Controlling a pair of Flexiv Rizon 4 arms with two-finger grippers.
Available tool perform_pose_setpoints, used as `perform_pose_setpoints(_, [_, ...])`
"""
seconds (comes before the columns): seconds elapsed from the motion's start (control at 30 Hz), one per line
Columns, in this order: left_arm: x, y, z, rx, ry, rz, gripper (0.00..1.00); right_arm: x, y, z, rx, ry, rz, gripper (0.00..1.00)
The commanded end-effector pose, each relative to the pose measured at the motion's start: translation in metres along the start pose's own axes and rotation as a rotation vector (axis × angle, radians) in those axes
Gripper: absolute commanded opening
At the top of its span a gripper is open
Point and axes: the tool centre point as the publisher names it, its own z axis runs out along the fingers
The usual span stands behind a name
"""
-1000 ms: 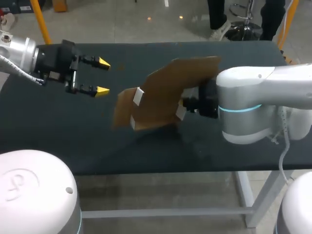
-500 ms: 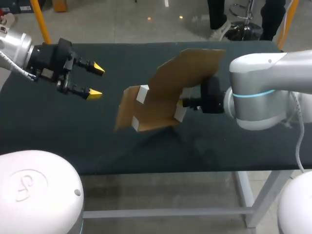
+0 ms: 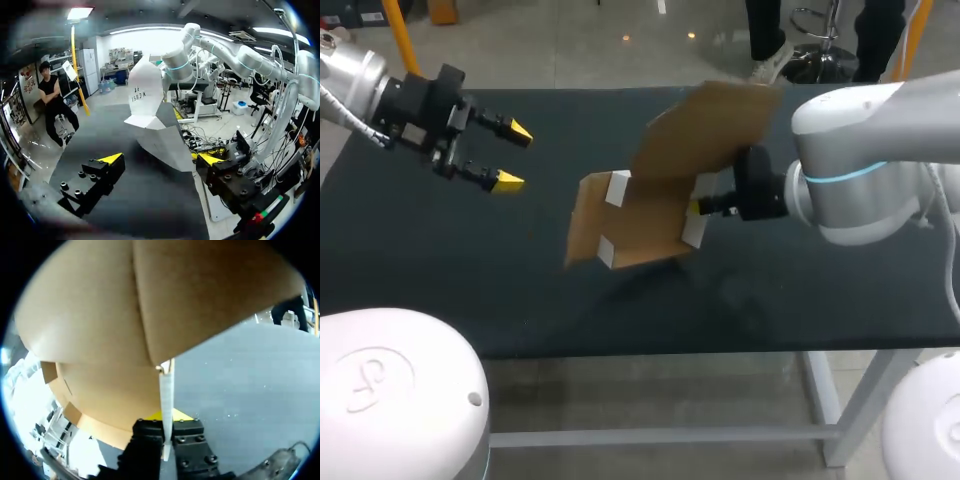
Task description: Assemble the packaging by folding the flat box into shape, placing the metal phone stand inside, and closing the box properly
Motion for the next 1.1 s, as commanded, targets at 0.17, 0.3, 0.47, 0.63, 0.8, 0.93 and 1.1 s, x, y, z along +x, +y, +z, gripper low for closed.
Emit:
perform_pose_setpoints(0.17, [0.000,0.002,-0.012,-0.067,-0.013,0.013,1.00,-0.015,0.006,0.000,0.176,0.019,0.054,0.00])
perform_pose_setpoints(0.3, [0.003,0.005,-0.016,-0.084,-0.021,0.030,1.00,-0.018,0.007,-0.001,0.201,0.019,0.068,0.00])
perform_pose_setpoints(0.47, [0.005,0.008,-0.018,-0.124,-0.025,0.043,1.00,-0.022,0.006,0.001,0.243,0.030,0.079,0.00])
perform_pose_setpoints(0.63, [0.008,0.010,-0.020,-0.144,-0.040,0.057,1.00,-0.022,0.005,0.004,0.307,0.037,0.088,0.00])
perform_pose_setpoints(0.8, [0.011,0.012,-0.016,-0.158,-0.042,0.103,1.00,-0.020,0.004,0.004,0.382,0.054,0.088,0.00])
perform_pose_setpoints(0.93, [0.012,0.014,-0.014,-0.169,-0.047,0.109,1.00,-0.020,0.003,0.002,0.432,0.045,0.095,0.00])
perform_pose_setpoints(1.1, [0.013,0.016,-0.014,-0.172,-0.056,0.105,1.00,-0.020,0.002,-0.001,0.470,0.053,0.105,0.00])
